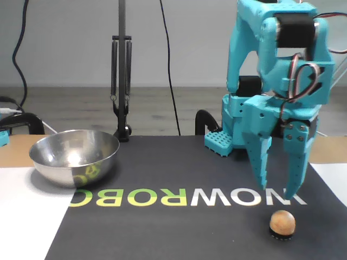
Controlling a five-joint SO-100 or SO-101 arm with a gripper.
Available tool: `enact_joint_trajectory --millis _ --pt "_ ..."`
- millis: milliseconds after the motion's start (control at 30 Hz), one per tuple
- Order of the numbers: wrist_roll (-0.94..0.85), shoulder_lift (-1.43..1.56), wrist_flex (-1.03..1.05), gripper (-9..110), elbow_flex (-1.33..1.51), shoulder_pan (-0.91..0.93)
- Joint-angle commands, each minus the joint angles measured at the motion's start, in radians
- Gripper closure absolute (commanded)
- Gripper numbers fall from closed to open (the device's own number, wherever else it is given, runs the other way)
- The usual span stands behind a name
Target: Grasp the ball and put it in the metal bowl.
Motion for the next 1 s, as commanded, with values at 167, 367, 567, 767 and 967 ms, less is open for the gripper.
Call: enact_joint_trajectory --millis 167,367,567,767,967 --pt "-0.006 0.02 -0.006 56 0.054 0.012" --pt "-0.006 0.018 -0.008 56 0.058 0.014" --pt "-0.006 0.012 -0.009 57 0.046 0.029" --pt "-0.006 0.009 -0.009 56 0.044 0.028" --pt "-0.006 0.008 -0.048 56 0.051 0.031"
